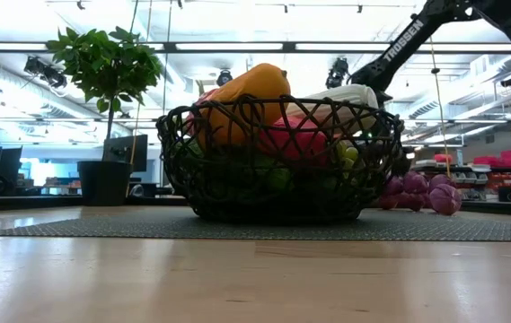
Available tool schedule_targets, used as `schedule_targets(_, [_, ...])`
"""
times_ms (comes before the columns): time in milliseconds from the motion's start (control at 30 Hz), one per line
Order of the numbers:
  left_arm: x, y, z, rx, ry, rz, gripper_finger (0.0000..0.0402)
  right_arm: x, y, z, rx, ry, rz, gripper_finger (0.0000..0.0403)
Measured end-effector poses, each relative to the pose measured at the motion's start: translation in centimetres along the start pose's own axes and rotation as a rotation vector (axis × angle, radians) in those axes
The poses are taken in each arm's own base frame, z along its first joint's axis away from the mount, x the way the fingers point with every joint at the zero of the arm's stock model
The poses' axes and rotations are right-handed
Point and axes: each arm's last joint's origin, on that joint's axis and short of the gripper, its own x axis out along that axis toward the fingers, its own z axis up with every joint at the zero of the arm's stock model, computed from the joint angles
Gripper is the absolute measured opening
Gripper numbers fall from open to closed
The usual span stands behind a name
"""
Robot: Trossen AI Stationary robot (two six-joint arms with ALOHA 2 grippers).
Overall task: Build produce basket
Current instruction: Put the purple garlic into the black basket
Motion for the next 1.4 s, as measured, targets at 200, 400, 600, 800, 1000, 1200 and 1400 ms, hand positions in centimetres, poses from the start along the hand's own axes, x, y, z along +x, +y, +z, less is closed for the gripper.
schedule_targets(200, [-0.3, 0.0, -0.1, -0.003, 0.012, 0.005, 0.0394, 1.5, 0.2, -0.6, -0.016, 0.017, -0.001, 0.0397])
schedule_targets(400, [-0.4, 0.1, -0.4, -0.049, 0.039, 0.013, 0.0394, 2.4, 0.2, -0.8, -0.018, 0.002, -0.001, 0.0387])
schedule_targets(600, [-0.3, 0.1, -0.5, -0.049, 0.048, 0.017, 0.0394, 2.8, 0.2, -0.9, -0.012, 0.002, -0.001, 0.0336])
schedule_targets(800, [-0.6, 0.2, -0.5, -0.008, 0.048, 0.019, 0.0394, 2.4, 0.2, -1.1, -0.015, 0.029, 0.011, 0.025])
schedule_targets(1000, [-0.9, 0.7, -0.3, 0.046, 0.034, 0.033, 0.0394, -0.5, 0.0, -0.6, -0.016, 0.037, 0.076, 0.0172])
schedule_targets(1200, [-0.9, 1.5, 0.0, 0.033, 0.014, 0.065, 0.0394, -7.0, -0.7, -0.8, 0.045, -0.041, 0.175, 0.0154])
schedule_targets(1400, [-1.0, 2.0, 0.9, 0.026, -0.067, 0.072, 0.0394, -13.9, 0.2, -2.6, 0.108, -0.159, 0.355, 0.0169])
